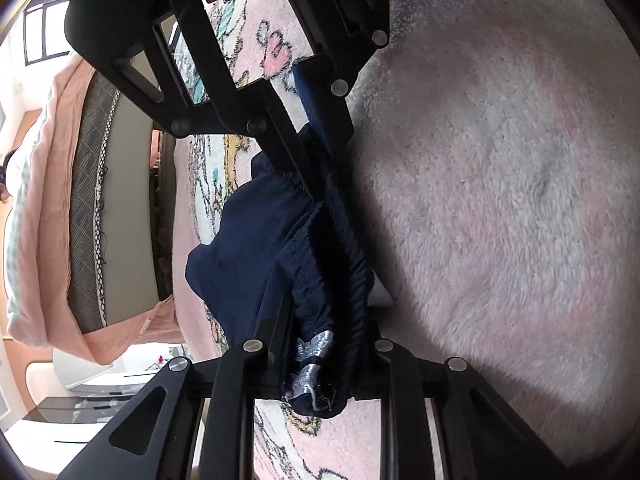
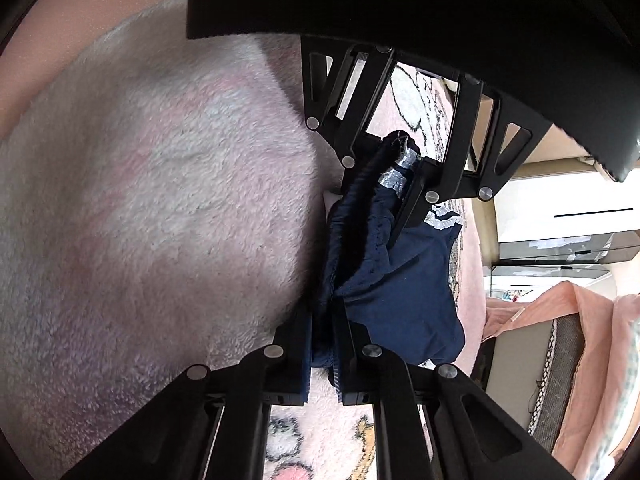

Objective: Fold clothes
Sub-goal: 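Close both grippers together on the cuff end of the navy pants, then lift the gripped cuff end upward with both grippers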

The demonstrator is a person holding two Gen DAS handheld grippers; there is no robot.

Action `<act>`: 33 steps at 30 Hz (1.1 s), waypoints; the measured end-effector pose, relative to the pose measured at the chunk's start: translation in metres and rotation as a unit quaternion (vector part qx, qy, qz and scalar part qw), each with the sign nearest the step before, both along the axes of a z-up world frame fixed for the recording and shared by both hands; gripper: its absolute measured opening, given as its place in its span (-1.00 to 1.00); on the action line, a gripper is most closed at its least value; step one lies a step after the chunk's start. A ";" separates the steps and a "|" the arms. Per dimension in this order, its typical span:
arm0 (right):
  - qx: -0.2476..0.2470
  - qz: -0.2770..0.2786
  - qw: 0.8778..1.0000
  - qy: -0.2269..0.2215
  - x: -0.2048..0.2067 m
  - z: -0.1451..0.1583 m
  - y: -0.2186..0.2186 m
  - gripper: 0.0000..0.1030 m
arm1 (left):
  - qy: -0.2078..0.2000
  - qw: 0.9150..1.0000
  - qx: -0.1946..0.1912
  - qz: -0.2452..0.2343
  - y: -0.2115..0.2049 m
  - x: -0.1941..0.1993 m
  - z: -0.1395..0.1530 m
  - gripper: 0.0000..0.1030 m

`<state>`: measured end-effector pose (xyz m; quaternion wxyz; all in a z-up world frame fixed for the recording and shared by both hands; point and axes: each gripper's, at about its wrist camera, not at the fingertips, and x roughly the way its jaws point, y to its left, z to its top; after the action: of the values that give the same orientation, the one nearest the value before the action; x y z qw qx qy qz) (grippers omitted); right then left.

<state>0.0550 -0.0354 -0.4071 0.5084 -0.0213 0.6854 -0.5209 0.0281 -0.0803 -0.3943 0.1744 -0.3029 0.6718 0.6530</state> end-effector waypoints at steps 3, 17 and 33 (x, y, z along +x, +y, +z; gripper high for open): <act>0.005 0.003 1.000 -0.004 -0.005 0.002 -0.002 -0.81 | -0.005 1.000 0.003 0.000 0.001 -0.005 0.001 -0.69; 0.029 0.001 0.999 -0.041 -0.015 0.017 -0.007 -0.86 | -0.022 1.000 0.016 -0.006 -0.012 0.002 0.007 -0.70; 0.057 0.003 0.996 -0.067 -0.008 0.040 0.000 -0.87 | -0.034 0.999 0.029 -0.023 0.007 0.025 0.030 -0.72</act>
<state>0.0467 -0.0354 -0.3667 0.5556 0.0405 0.6782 -0.4794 0.0531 -0.0735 -0.3645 0.2209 -0.3036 0.6533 0.6575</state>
